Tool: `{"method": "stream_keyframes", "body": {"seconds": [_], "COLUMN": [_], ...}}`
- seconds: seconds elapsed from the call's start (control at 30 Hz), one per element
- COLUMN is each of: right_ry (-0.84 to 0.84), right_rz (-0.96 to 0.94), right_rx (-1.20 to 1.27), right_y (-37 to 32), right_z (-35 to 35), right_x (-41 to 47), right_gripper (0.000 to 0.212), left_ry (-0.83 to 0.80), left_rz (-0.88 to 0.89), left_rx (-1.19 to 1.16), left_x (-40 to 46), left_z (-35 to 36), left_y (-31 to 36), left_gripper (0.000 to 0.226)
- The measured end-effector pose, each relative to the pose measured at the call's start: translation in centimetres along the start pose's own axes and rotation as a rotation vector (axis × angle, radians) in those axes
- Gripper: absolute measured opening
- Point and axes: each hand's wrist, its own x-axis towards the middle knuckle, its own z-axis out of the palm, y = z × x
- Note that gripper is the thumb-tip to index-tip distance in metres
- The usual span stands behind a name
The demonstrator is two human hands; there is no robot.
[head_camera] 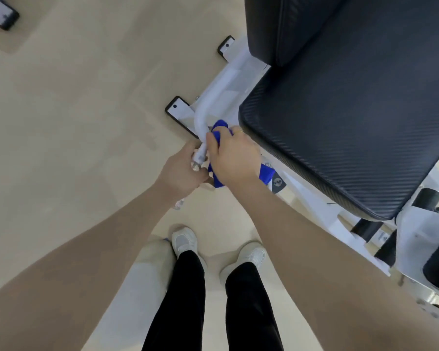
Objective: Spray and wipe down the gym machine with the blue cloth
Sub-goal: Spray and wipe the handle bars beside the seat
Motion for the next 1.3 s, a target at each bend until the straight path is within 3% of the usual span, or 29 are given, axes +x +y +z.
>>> {"method": "stream_keyframes", "body": {"seconds": [0.1,0.17,0.23,0.33,0.5,0.6,0.7,0.87,0.97,1.17,1.3], "right_ry": [0.046,0.107,-0.021,-0.1,-0.128,-0.244,-0.352,-0.163,-0.122,-0.407,-0.693], "right_rz": [-0.154,-0.144,-0.09,-0.007,0.031,0.224,0.306,0.064,0.015,0.247,0.423], "right_rx": [-0.125,-0.207,-0.291,-0.299,-0.203,-0.026,-0.008,-0.091,-0.004,0.405,0.508], "right_y": [1.1,1.9,1.7,0.2,0.5,2.3,4.3,3.4,-0.2,3.8,8.9], "right_z": [0.9,0.6,0.6,0.6,0.7,-0.6,-1.7,-1.4,-0.6,-2.2,-4.0], "right_x": [-4.0,-6.1,-6.1,-2.9,-0.5,-2.0,-4.6,-3.0,1.3,-1.3,-5.6], "right_gripper": [0.053,0.048,0.051,0.077,0.057,0.046,0.046,0.045,0.039,0.017,0.025], "left_ry": [0.131,0.193,0.193,0.16,0.143,0.136,0.105,0.088,0.11,0.124,0.014], "left_rz": [-0.07,-0.136,-0.165,-0.139,-0.101,-0.12,-0.116,-0.038,-0.011,-0.056,-0.064], "left_rx": [-0.043,-0.085,-0.108,-0.078,0.028,0.044,0.073,0.071,0.105,0.128,0.102], "left_x": [-1.4,-1.8,-2.0,-2.2,-2.4,-3.3,-4.0,-4.4,-4.3,-4.9,-5.6], "left_z": [0.2,0.2,0.2,0.2,-0.2,-0.4,-0.2,0.1,-0.1,-0.5,-0.2], "left_y": [-1.1,-1.3,-1.2,-1.1,-2.0,-2.2,-1.4,0.0,-0.4,-1.1,-0.1], "left_gripper": [0.025,0.021,0.021,0.02,0.022,0.021,0.017,0.015,0.015,0.015,0.017]}}
